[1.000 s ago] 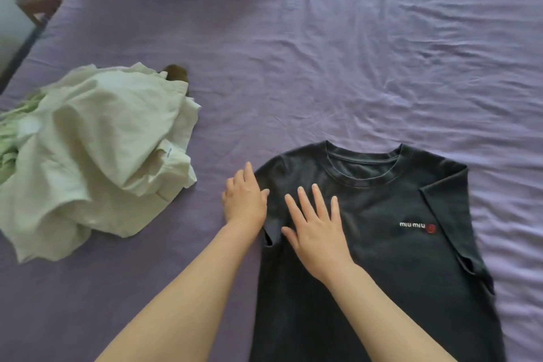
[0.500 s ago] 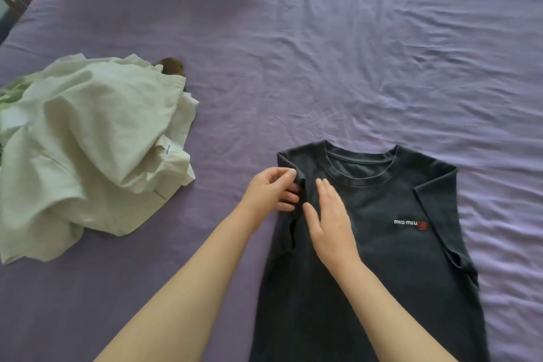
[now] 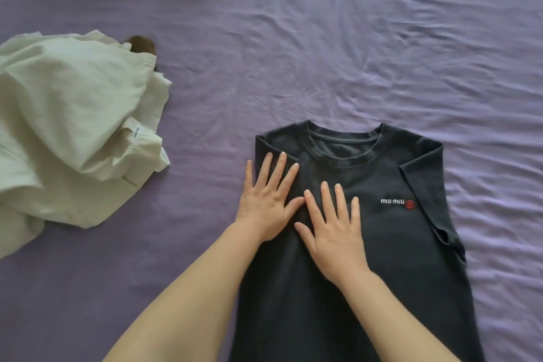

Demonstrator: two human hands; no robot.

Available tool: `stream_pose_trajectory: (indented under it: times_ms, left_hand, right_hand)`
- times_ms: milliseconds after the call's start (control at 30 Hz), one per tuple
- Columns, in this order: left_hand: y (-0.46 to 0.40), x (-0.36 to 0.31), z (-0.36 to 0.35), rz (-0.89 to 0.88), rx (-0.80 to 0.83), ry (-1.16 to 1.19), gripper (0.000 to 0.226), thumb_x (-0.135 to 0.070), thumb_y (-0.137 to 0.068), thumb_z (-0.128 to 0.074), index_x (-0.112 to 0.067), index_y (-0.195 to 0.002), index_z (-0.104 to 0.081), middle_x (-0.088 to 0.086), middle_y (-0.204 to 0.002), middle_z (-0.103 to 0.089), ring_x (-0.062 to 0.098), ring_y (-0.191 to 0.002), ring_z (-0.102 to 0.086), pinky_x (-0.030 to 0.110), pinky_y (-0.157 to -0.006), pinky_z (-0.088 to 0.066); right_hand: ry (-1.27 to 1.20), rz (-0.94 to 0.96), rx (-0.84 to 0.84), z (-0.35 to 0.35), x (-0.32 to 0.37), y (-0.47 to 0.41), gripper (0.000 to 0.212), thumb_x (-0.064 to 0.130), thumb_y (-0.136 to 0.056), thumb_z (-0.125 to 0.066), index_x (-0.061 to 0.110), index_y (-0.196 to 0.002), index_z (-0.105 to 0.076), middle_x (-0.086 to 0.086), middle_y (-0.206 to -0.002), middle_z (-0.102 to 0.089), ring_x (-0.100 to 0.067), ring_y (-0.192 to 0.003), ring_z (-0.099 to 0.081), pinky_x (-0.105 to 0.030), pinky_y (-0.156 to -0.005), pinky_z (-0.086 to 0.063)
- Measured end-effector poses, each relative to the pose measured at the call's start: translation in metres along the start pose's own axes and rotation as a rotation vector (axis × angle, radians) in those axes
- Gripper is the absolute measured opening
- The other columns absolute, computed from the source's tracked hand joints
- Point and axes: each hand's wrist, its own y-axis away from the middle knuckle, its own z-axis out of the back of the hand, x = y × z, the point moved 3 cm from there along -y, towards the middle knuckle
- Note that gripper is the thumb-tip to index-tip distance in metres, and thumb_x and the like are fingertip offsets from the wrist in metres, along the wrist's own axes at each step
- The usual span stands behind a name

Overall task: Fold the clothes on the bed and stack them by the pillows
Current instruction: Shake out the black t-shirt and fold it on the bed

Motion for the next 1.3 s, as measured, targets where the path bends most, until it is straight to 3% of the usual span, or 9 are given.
stream_pose_trajectory:
  times_ms: [100, 200, 433, 567, 667, 800, 900, 967, 1300]
  left_hand:
    - [0.003, -0.005, 0.004, 0.032, 0.009, -0.062, 0.066, -0.063, -0.089, 0.003, -0.03, -0.143, 0.02, -0.001, -0.154, 0.024, 0.023, -0.141, 0.026, 0.056, -0.111, 0.019]
    - [0.021, -0.023, 0.014, 0.082, 0.013, -0.088, 0.063, -0.054, -0.096, -0.011, -0.024, -0.151, 0.002, 0.007, -0.16, 0.005, 0.029, -0.146, 0.011, 0.057, -0.111, 0.014]
    - [0.131, -0.117, 0.005, -0.06, 0.083, 0.075, 0.057, -0.041, -0.099, -0.037, -0.016, -0.148, -0.025, 0.01, -0.158, -0.016, 0.029, -0.147, -0.007, 0.053, -0.115, 0.001]
    - [0.205, -0.159, 0.008, -0.082, 0.041, 0.188, 0.045, -0.029, -0.08, -0.073, -0.013, -0.12, -0.063, 0.01, -0.131, -0.058, 0.029, -0.127, -0.05, 0.046, -0.107, -0.037]
    - [0.248, -0.171, 0.004, -0.078, 0.046, 0.263, 0.04, -0.027, -0.06, -0.087, -0.017, -0.096, -0.071, 0.005, -0.109, -0.067, 0.025, -0.108, -0.063, 0.038, -0.09, -0.052]
    - [0.292, -0.174, -0.006, -0.102, 0.127, 0.246, 0.034, -0.025, -0.046, -0.091, -0.019, -0.072, -0.069, 0.006, -0.098, -0.068, 0.03, -0.103, -0.065, 0.038, -0.081, -0.055]
    - [0.31, -0.173, -0.018, -0.056, 0.27, 0.187, 0.031, -0.03, -0.076, -0.071, -0.022, -0.104, -0.063, 0.006, -0.136, -0.046, 0.03, -0.138, -0.031, 0.042, -0.11, -0.029]
    - [0.314, -0.172, -0.027, -0.029, 0.309, 0.126, 0.038, -0.034, -0.084, -0.058, -0.025, -0.121, -0.051, 0.001, -0.148, -0.028, 0.022, -0.144, -0.01, 0.037, -0.114, -0.014]
    - [0.297, -0.168, -0.04, -0.041, 0.209, 0.017, 0.042, -0.044, -0.078, -0.064, -0.024, -0.114, -0.055, -0.003, -0.131, -0.041, 0.023, -0.126, -0.031, 0.032, -0.091, -0.03]
  right_hand:
    - [0.009, 0.055, 0.017, 0.003, -0.008, 0.01, 0.067, 0.06, -0.091, -0.01, 0.028, -0.149, 0.0, -0.005, -0.159, 0.001, -0.026, -0.145, 0.012, -0.05, -0.116, 0.005]
    - [-0.023, 0.081, 0.019, 0.011, -0.018, 0.041, 0.066, 0.055, -0.093, -0.026, 0.023, -0.15, -0.015, -0.006, -0.158, -0.012, -0.027, -0.146, 0.0, -0.049, -0.116, -0.004]
    - [-0.068, 0.142, 0.047, 0.005, -0.036, 0.135, 0.061, 0.04, -0.086, -0.062, 0.015, -0.139, -0.044, -0.011, -0.148, -0.037, -0.03, -0.141, -0.026, -0.052, -0.112, -0.024]
    - [-0.14, 0.228, 0.001, -0.001, -0.046, 0.196, 0.051, 0.024, -0.072, -0.079, 0.017, -0.119, -0.062, -0.012, -0.137, -0.051, -0.033, -0.132, -0.042, -0.052, -0.107, -0.034]
    - [-0.177, 0.281, -0.029, -0.014, -0.054, 0.241, 0.045, 0.019, -0.065, -0.084, 0.019, -0.106, -0.068, -0.011, -0.128, -0.059, -0.033, -0.123, -0.051, -0.052, -0.101, -0.04]
    - [-0.204, 0.279, 0.018, -0.029, -0.064, 0.291, 0.042, 0.018, -0.056, -0.088, 0.023, -0.094, -0.072, -0.008, -0.118, -0.064, -0.031, -0.116, -0.057, -0.05, -0.095, -0.047]
    - [-0.189, 0.239, 0.085, -0.032, -0.068, 0.311, 0.049, 0.026, -0.049, -0.091, 0.025, -0.094, -0.071, -0.005, -0.12, -0.063, -0.029, -0.117, -0.057, -0.049, -0.095, -0.046]
    - [-0.168, 0.214, 0.106, -0.031, -0.068, 0.313, 0.055, 0.033, -0.045, -0.091, 0.026, -0.095, -0.07, -0.002, -0.12, -0.064, -0.027, -0.117, -0.058, -0.046, -0.095, -0.047]
    - [-0.232, 0.15, -0.029, -0.046, -0.074, 0.31, 0.044, 0.028, -0.05, -0.089, 0.022, -0.089, -0.07, -0.001, -0.112, -0.065, -0.025, -0.11, -0.06, -0.039, -0.087, -0.048]
